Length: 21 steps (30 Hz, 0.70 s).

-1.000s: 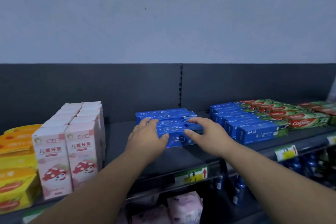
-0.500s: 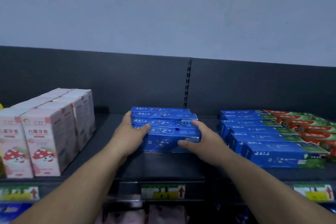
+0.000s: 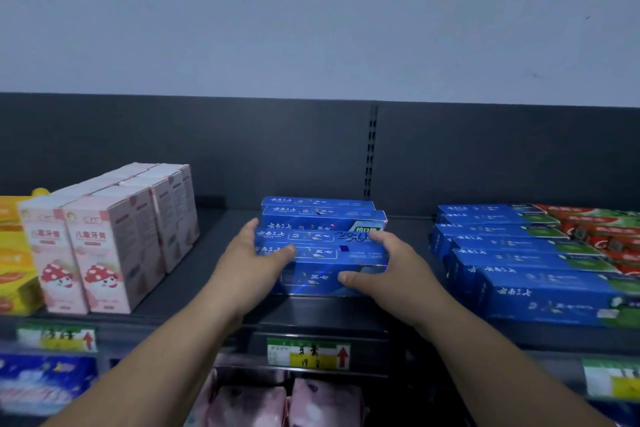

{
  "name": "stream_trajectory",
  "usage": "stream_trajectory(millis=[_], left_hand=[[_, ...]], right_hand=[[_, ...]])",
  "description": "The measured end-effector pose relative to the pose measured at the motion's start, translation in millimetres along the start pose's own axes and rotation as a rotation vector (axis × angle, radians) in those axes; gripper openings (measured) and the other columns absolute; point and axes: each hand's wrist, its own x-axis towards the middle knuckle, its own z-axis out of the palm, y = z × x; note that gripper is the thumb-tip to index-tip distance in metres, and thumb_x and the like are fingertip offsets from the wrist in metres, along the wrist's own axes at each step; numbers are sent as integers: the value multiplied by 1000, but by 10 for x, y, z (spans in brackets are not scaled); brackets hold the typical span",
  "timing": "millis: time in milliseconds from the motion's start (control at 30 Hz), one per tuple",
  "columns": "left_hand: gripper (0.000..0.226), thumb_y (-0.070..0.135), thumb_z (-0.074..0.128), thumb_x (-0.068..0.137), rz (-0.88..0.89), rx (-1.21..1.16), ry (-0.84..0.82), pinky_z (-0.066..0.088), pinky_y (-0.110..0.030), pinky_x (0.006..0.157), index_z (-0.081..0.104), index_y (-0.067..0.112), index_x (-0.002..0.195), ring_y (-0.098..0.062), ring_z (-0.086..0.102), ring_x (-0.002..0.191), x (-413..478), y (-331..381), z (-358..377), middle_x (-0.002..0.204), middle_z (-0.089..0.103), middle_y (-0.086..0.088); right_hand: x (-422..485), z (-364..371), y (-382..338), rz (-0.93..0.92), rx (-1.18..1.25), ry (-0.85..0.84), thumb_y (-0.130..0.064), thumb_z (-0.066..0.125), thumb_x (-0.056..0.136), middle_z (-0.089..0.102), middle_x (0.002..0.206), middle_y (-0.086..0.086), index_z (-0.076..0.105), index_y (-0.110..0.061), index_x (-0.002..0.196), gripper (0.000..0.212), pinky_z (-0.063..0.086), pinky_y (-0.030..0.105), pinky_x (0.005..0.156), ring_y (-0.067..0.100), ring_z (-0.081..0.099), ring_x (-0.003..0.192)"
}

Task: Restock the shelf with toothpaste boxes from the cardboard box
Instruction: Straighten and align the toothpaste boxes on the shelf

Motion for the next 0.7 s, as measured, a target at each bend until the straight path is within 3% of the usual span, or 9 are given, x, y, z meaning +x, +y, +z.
stream_trajectory(millis=[67,133,367,467,600,700], left_hand=[[77,39,71,82,13,120,1,39,-28,101,30,29,147,-12,52,116,-51,-19,-35,134,49,10],[84,46,71,79,18,184,6,34,-36,110,27,28,148,-16,43,131,-85,-46,-74,148,38,2],[82,49,69,79,97,293,-22,31,-30,109,27,29,148,-14,37,135,-324,-117,-217,151,33,2],[83,58,60,81,144,451,-8,29,-32,111,24,26,149,-17,32,139,-279,-106,-229,154,28,-1],[80,72,43,81,189,712,25,22,-44,116,25,32,148,-24,18,145,-35,15,-168,158,18,-2],[79,77,41,80,108,735,-84,30,-43,113,33,33,146,-25,31,140,88,45,-138,155,29,-1]], right_hand=[[-57,3,-30,-9,-32,-16,-45,82,70,35,147,-8,35,-33,145,90,36,25,102,8,43,125],[-133,8,-62,-11,-47,-35,-47,81,70,33,147,-7,32,-34,146,92,36,23,99,8,43,124],[-431,-50,-32,-63,-78,-102,-55,79,69,28,150,-12,24,-38,148,98,34,23,95,7,38,131],[-408,-80,-56,-108,-137,-55,-57,77,69,21,153,-13,22,-36,149,99,33,23,102,7,35,134],[-234,-45,-103,-183,-325,-50,-69,70,67,13,159,-11,16,-32,152,108,20,37,119,11,14,146],[-151,-28,-114,-168,-449,-126,-80,61,65,18,160,-10,12,-32,153,112,14,45,120,12,14,147]])
